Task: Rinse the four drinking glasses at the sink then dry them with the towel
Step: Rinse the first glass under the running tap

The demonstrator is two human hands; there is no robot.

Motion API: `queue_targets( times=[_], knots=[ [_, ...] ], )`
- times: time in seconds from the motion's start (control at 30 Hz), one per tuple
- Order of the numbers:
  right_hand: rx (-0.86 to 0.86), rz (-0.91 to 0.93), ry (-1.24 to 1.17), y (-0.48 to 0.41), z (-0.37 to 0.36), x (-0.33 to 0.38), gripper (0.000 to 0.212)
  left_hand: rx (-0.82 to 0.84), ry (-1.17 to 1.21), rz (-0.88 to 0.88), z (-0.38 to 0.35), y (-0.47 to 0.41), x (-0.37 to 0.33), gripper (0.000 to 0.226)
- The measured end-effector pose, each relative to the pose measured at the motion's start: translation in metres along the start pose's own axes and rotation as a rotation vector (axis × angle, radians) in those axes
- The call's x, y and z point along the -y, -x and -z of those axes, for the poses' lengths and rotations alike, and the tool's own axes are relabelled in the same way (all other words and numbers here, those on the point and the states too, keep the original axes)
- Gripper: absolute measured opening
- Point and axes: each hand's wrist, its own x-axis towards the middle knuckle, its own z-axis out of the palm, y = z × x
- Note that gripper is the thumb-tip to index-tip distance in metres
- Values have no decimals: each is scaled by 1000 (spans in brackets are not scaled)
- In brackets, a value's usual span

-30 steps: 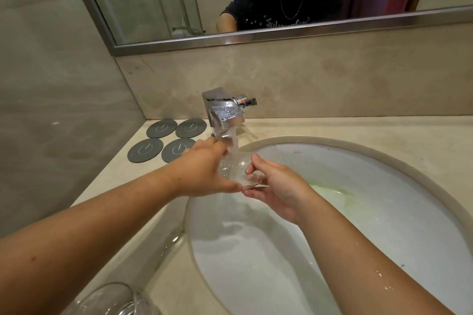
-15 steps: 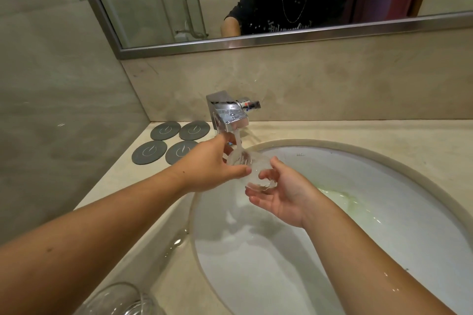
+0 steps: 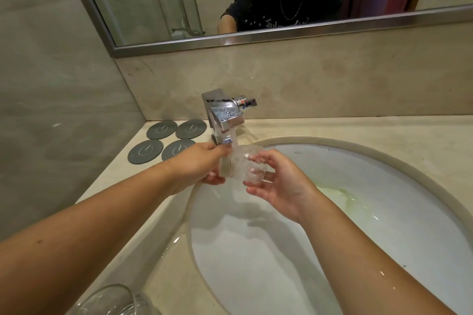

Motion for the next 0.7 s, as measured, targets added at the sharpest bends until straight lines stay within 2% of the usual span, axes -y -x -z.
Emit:
queue_targets(
  times=[0.1, 0.23, 0.33, 0.4, 0.47, 0.57, 0.63, 0.7],
  knots=[
    [39, 84, 40, 1, -1, -2, 26, -2, 89, 87, 2, 4, -1, 46],
    [4, 242, 102, 0, -9, -8, 66, 31, 229, 162, 4, 8, 0, 46],
    [15, 266, 109, -3, -16, -12, 85, 70, 277, 208, 2, 10, 2, 47],
    [39, 281, 117, -4, -18, -15, 87, 104, 269, 230, 2, 11, 4, 47],
    [24, 316, 153, -4, -17, -17, 79, 126, 217, 209, 4, 13, 4, 42],
    [-60, 442, 347, -6, -14, -19, 78, 71, 97, 72, 13, 12, 2, 28],
    [-130, 552, 517, -7, -12, -22, 76, 8, 8, -43, 21, 11, -2, 29],
    [-168, 635, 649, -6, -11, -23, 73, 18, -74, -130, 25, 14, -6, 30]
  ],
)
